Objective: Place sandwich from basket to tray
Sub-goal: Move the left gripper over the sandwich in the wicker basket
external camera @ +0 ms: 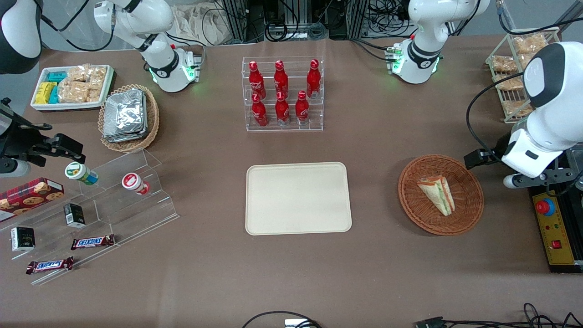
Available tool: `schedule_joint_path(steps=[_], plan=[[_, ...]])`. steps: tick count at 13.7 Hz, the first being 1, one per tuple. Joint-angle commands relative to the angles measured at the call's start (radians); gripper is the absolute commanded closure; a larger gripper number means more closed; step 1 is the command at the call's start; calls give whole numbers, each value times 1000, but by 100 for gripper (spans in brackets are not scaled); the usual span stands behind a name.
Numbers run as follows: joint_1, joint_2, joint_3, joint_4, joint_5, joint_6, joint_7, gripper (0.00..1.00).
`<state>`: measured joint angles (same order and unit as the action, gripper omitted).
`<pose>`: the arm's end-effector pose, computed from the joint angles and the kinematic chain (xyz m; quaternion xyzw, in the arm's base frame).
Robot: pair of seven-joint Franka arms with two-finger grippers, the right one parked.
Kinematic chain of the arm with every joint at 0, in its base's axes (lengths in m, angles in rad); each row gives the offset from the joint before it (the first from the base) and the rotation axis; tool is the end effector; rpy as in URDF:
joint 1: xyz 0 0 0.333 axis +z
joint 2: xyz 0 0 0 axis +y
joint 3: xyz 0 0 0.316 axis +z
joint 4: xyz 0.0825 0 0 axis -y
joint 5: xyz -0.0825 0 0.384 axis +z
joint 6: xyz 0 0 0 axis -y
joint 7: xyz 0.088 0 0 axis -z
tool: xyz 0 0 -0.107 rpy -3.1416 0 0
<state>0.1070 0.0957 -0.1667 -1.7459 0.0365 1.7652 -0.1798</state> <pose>0.5831 -0.0285 0.5038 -0.9977 -0.0559 0.0361 0.0142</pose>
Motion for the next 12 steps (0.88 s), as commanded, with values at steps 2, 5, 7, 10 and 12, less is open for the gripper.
schedule_joint_path(steps=[2, 5, 7, 10, 12], plan=[[-12, 36, 3, 42, 14, -27, -20, 0], [-12, 78, 4, 66, 17, -44, -70, 0], [-7, 90, 6, 19, 17, 6, -229, 0], [-4, 73, 7, -163, 5, 265, -347, 0], [-4, 81, 9, -266, 16, 406, -415, 0]])
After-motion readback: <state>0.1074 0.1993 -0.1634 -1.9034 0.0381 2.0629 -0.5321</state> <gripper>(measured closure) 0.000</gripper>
